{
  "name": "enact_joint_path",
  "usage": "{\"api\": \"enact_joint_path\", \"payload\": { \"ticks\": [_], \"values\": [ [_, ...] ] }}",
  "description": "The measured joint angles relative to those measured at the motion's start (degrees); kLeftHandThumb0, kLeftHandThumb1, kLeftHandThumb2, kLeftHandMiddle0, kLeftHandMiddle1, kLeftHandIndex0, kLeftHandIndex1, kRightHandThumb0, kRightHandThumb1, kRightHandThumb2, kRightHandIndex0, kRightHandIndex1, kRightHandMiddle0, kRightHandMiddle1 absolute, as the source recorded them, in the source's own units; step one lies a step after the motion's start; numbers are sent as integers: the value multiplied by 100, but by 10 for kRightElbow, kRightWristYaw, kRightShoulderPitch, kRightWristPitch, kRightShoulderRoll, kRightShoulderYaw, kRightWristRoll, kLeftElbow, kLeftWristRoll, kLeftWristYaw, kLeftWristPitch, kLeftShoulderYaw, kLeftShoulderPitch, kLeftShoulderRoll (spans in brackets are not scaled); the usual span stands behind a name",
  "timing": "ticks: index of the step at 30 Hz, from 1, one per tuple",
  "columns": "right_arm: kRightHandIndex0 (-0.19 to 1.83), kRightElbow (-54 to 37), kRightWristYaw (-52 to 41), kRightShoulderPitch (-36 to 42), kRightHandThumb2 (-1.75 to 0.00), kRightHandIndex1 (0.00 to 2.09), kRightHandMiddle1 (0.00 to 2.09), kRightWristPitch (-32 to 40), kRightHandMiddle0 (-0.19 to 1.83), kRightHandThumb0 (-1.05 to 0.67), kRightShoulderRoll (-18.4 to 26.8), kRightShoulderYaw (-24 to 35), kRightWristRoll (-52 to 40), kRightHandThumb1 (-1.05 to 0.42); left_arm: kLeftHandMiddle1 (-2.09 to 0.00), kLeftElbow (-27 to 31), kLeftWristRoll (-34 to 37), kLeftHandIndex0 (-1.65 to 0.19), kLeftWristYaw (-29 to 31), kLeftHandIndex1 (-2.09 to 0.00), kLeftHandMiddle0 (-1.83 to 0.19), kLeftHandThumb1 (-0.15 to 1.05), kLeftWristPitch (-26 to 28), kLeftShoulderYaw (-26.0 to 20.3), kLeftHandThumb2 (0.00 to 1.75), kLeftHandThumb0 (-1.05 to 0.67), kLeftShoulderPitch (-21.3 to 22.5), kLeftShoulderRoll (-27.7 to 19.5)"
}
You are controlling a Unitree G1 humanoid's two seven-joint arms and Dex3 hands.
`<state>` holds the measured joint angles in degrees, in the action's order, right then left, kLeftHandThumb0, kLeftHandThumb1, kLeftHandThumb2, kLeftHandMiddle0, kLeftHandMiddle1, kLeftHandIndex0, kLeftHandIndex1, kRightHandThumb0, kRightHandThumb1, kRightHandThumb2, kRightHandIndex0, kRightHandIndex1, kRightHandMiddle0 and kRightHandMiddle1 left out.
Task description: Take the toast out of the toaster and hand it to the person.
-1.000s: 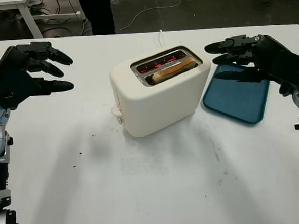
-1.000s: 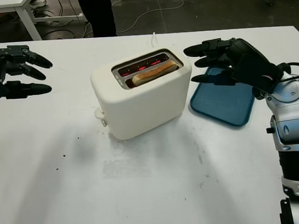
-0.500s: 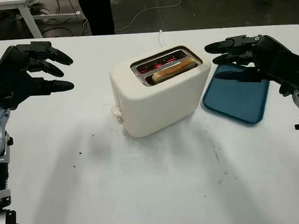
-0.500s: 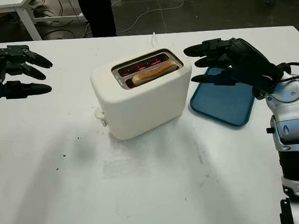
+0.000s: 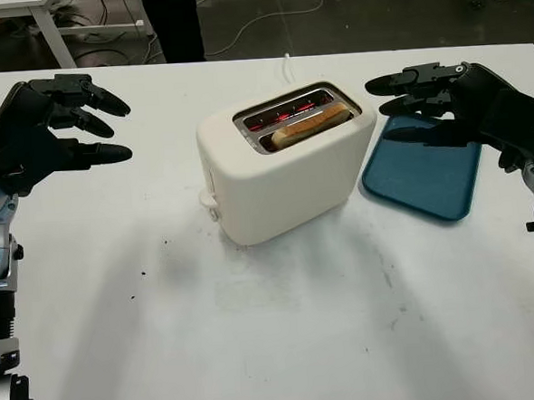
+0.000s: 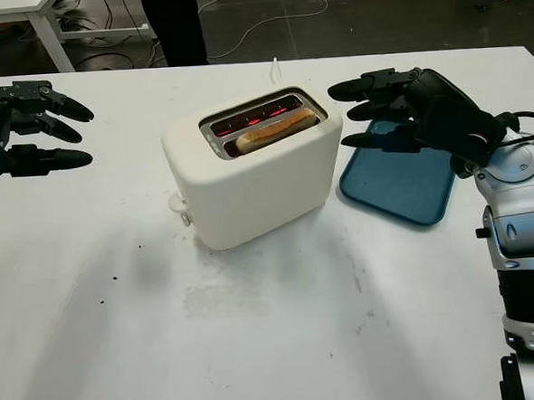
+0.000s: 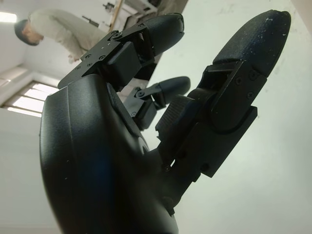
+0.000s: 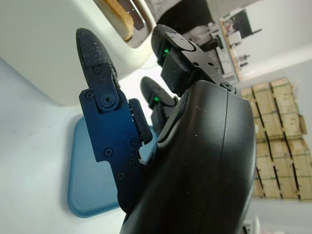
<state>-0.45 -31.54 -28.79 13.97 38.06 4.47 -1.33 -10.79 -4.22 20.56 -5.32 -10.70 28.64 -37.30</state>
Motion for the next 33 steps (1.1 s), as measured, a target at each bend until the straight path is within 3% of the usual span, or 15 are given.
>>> {"api": "enact_joint_path", "payload": {
  "ticks": [33],
  "values": [
    [37, 1, 0, 0, 0, 52, 0, 0, 62, -55, 0, 0, 0, -84, -90, 1, 0, -75, 0, -76, -73, 61, 2, 0, 0, -105, 0, 0]
  ]
}}
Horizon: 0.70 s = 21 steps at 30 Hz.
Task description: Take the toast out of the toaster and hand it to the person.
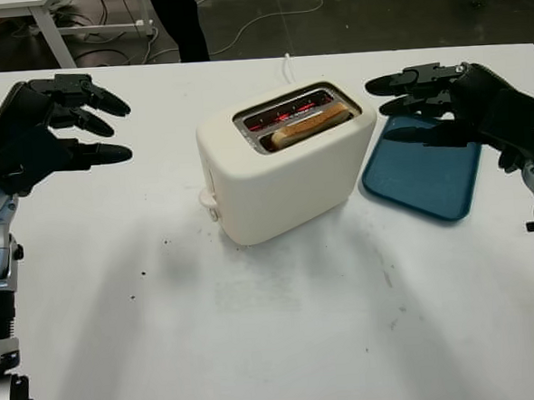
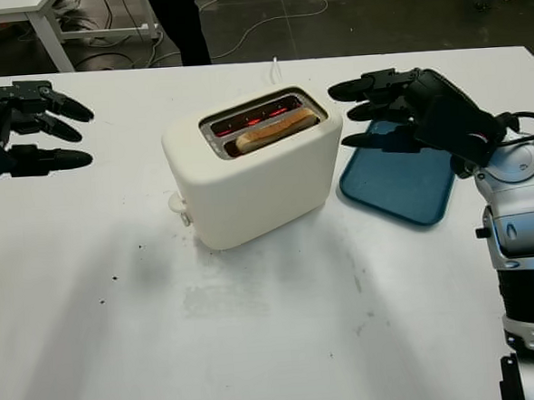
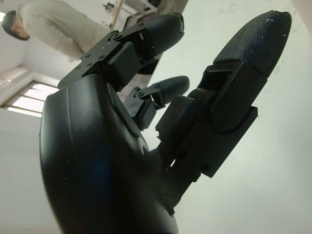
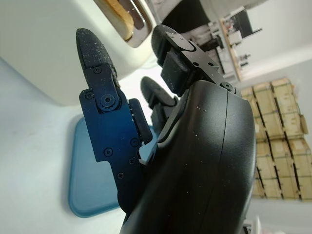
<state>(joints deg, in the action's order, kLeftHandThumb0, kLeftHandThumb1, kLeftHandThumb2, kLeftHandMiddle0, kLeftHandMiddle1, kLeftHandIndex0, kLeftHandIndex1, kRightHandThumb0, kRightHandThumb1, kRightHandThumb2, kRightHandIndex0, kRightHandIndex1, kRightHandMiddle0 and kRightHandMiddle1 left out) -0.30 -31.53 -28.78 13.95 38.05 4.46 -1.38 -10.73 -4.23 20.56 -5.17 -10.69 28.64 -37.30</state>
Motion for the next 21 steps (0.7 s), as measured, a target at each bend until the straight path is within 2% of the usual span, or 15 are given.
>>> {"api": "enact_joint_path", "payload": {
  "ticks": [21],
  "values": [
    [38, -1, 0, 0, 0, 52, 1, -5, 62, -54, 0, 0, 8, -84, -89, 0, 0, -76, 0, -75, -75, 63, -2, 0, 1, -105, 0, 0]
  ]
}}
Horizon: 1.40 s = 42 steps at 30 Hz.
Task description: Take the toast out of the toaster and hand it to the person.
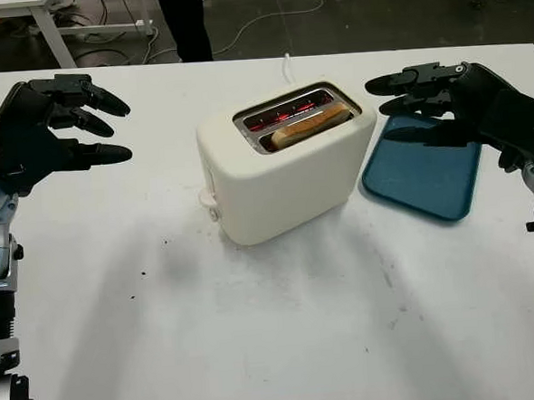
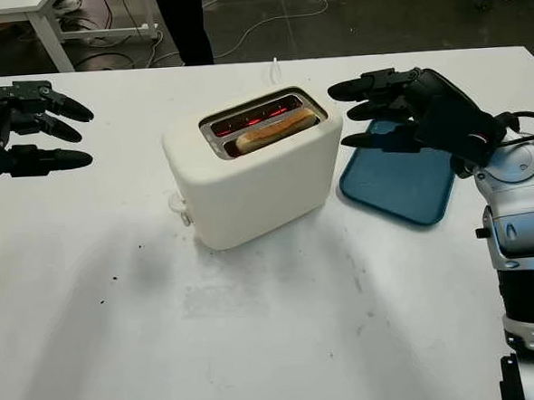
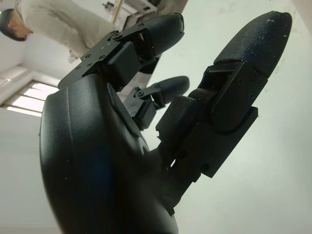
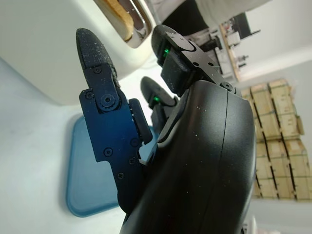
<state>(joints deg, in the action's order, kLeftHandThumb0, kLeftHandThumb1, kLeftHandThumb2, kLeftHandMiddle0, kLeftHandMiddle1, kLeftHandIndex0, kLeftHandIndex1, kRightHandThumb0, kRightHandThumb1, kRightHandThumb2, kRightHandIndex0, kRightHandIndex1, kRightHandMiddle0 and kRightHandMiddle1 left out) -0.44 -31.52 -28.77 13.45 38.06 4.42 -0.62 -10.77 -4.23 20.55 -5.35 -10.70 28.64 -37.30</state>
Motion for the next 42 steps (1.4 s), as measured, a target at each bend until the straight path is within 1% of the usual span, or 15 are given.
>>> {"api": "enact_joint_path", "payload": {
  "ticks": [32, 42],
  "values": [
    [35, 0, 0, 0, 0, 54, 0, 2, 61, -54, -2, 0, -10, -83, -89, 0, 0, -76, 0, -75, -74, 62, 1, 0, 0, -105, 0, 0],
    [35, -1, 0, 0, 0, 54, 0, 13, 61, -52, -3, 0, -12, -82, -89, 0, 0, -77, 0, -75, -75, 61, 1, 0, 0, -105, 0, 0]
  ]
}}
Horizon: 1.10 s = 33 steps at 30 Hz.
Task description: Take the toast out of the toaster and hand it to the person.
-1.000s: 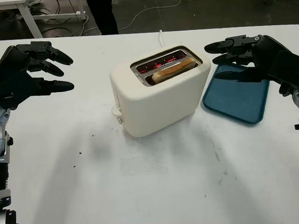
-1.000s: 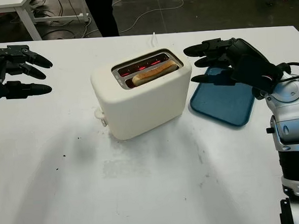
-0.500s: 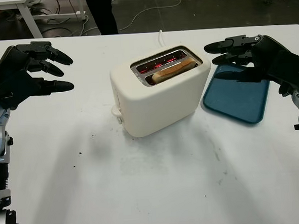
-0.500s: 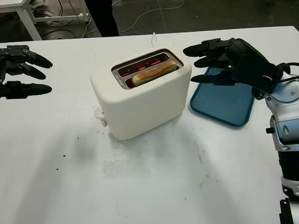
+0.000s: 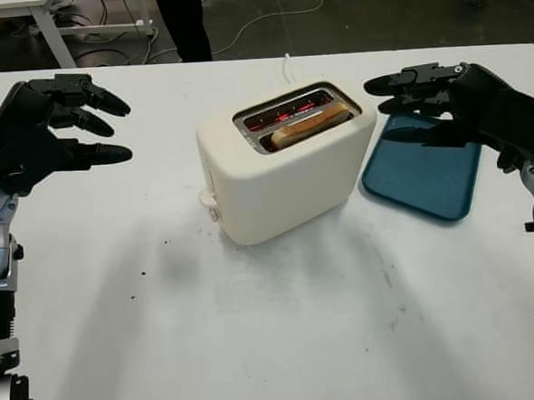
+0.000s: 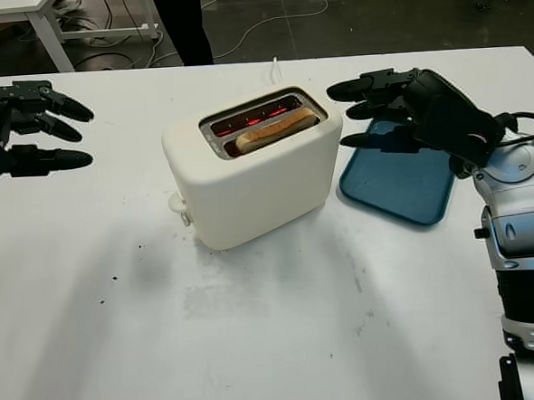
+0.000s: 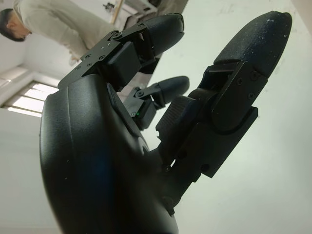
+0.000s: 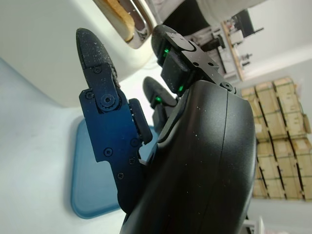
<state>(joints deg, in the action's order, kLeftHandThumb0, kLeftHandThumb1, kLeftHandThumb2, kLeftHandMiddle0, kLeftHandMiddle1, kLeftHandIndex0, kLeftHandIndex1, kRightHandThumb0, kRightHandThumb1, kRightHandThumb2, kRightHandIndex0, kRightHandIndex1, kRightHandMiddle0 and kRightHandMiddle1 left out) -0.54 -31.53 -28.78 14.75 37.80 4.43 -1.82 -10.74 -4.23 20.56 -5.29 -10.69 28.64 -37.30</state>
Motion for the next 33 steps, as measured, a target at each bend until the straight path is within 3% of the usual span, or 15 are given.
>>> {"api": "enact_joint_path", "payload": {
  "ticks": [33],
  "values": [
    [36, 0, 0, 0, 0, 55, 0, 2, 62, -54, -1, 0, 2, -83, -90, -3, 0, -76, 0, -76, -74, 63, -2, 0, 1, -105, 0, 1]
  ]
}}
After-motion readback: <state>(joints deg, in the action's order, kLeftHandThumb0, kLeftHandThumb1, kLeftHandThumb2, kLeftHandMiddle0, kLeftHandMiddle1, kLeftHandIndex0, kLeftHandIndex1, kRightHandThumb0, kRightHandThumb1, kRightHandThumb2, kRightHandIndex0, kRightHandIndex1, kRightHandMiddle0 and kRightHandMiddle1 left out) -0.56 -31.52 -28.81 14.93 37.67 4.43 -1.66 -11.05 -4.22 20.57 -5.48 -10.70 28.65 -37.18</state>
